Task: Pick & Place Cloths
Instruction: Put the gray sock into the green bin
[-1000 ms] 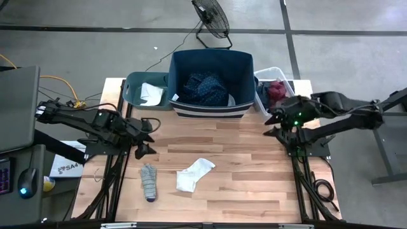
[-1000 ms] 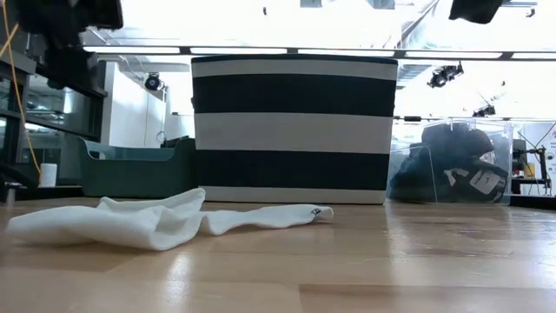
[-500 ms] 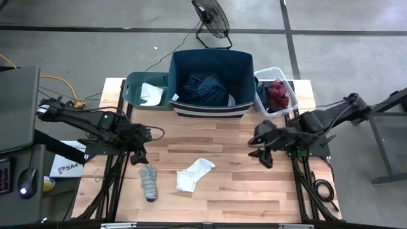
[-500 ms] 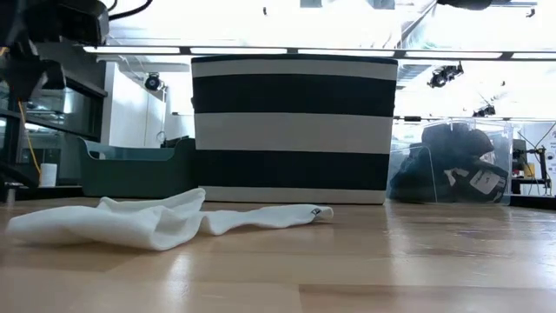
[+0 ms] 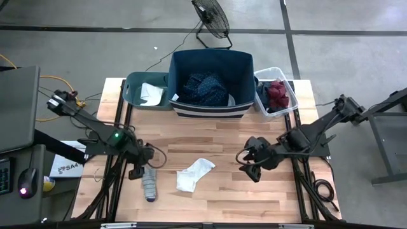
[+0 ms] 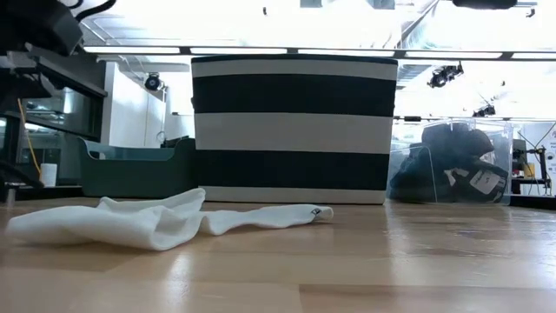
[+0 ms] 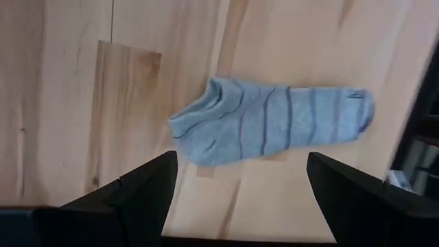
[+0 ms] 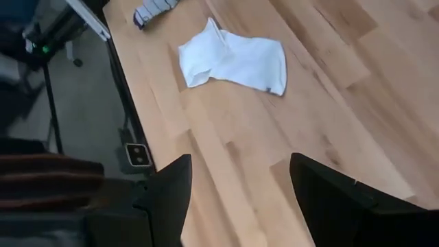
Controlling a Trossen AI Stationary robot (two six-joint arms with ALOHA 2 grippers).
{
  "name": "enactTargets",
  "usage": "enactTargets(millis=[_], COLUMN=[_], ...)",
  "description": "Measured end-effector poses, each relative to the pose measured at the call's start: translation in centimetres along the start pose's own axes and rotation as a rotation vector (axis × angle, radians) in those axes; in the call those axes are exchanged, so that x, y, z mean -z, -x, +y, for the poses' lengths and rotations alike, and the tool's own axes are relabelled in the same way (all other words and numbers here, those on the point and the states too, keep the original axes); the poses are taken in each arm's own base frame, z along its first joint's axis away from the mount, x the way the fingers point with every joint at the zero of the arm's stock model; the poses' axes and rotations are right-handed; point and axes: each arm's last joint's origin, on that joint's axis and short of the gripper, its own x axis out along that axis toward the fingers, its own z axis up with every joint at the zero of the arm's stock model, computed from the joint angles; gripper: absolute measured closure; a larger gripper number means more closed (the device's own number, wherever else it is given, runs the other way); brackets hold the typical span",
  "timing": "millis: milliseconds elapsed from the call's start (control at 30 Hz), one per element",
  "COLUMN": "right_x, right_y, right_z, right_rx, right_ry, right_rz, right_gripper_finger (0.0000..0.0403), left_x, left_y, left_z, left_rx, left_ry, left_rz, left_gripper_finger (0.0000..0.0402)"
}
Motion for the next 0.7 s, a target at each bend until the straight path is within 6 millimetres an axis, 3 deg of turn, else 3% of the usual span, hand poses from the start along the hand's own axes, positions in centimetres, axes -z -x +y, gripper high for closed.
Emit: enactTargets(millis=[267, 533, 700], right_x=[0.6, 2.4, 2.8], right_y=[0.7, 2.9, 4.1], right_z=[0.6, 2.0, 1.4], right_rx=[-0.012, -0.005, 0.035], right_ry=[-0.155, -0.173, -0.211], right_rz=[-0.077, -0.446, -0.550], right_gripper_finger=[0.0166, 0.0166, 0.0166], left_x=[0.6, 0.4, 0.2], left_y=[-1.6, -2.2, -2.2], left_z=[-1.2, -1.5, -1.6], left_rx=[-0.121, -0.172, -0.179], left_ry=[-0.024, -0.045, -0.047], left_rz=[-0.015, -0.076, -0.115], left_gripper_finger=[0.0082, 0.0082, 0.0082])
